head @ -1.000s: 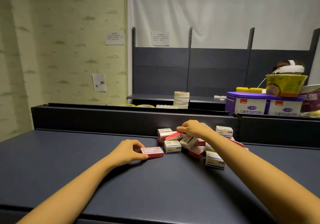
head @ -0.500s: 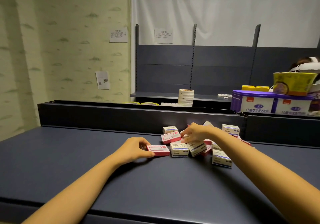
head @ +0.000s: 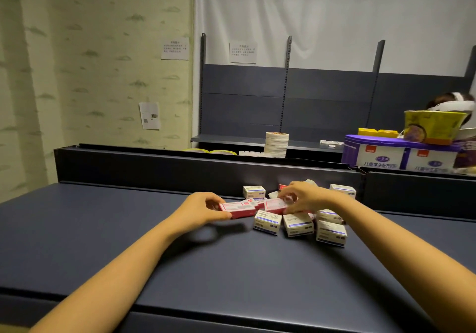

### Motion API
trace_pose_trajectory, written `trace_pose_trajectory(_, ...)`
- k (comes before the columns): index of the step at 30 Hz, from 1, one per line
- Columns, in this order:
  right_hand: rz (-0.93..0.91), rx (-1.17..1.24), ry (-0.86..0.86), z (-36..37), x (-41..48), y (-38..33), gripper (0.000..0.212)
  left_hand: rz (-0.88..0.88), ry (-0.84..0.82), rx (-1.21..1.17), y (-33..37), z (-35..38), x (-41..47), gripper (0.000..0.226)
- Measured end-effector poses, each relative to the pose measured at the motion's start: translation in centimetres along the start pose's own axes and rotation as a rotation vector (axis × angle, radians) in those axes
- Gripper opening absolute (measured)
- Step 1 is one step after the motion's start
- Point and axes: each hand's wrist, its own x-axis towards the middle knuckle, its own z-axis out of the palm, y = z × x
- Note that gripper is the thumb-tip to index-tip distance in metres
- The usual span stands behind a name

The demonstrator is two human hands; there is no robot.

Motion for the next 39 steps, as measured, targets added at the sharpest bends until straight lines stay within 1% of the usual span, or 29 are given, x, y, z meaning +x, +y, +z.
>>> trace_pose_trajectory(3,0.028,0.128,0.074,-2.8,-3.2,0.5,0.047,0.02,-0.004,-0.05,1.5,0.3,-0.6,0.033)
trace_pose_trajectory(7,0.028,0.24,0.186,-6.0,-9.7,1.6,0.045,0.078,-0.051,-0.014,5.5,1.9,-1.7,0.03)
trace_pose_trajectory(11,0.037,0.314,0.199,-7.8,-17.3,4.0,0.037,0.125,-0.094,-0.033,10.2,4.6,-3.0,0.023)
trace_pose_trajectory(15,0.067,0.428,0.238,-8.6,-25.0,7.9,0.034,0.158,-0.129,-0.026,15.6,8.6,-4.3,0.028)
trace_pose_trajectory(17,0.084,0.472,0.263,-8.9,-28.8,10.3,0.039,0.189,-0.146,-0.028,18.5,11.2,-5.0,0.024)
trace_pose_trajectory(20,0.087,0.524,0.279,-8.8,-34.0,14.1,0.067,0.237,-0.193,-0.061,22.8,15.5,-6.2,0.022)
trace_pose_trajectory(21,0.104,0.545,0.281,-8.6,-35.4,15.4,0.066,0.248,-0.202,-0.067,24.1,17.0,-6.5,0.023)
trace_pose_trajectory(23,0.146,0.587,0.274,-7.9,-38.1,17.8,0.049,0.272,-0.222,-0.083,26.4,19.9,-7.1,0.023)
trace_pose_trajectory(24,0.165,0.584,0.265,-7.4,-39.4,18.9,0.044,0.279,-0.234,-0.088,27.3,21.4,-7.3,0.023)
trace_pose_trajectory(28,0.173,0.528,0.221,-5.2,-42.6,22.4,0.034,0.259,-0.243,-0.089,29.3,26.5,-8.2,0.024)
trace_pose_trajectory(32,0.147,0.519,0.186,-2.6,-43.2,24.8,0.033,0.21,-0.248,-0.038,29.8,29.8,-9.1,0.024)
trace_pose_trajectory(37,0.136,0.534,0.194,0.1,-42.8,25.8,0.034,0.133,-0.198,-0.001,30.0,31.7,-10.0,0.041)
trace_pose_trajectory(39,0.122,0.531,0.217,0.7,-42.6,25.9,0.034,0.125,-0.186,-0.012,29.9,32.0,-10.4,0.043)
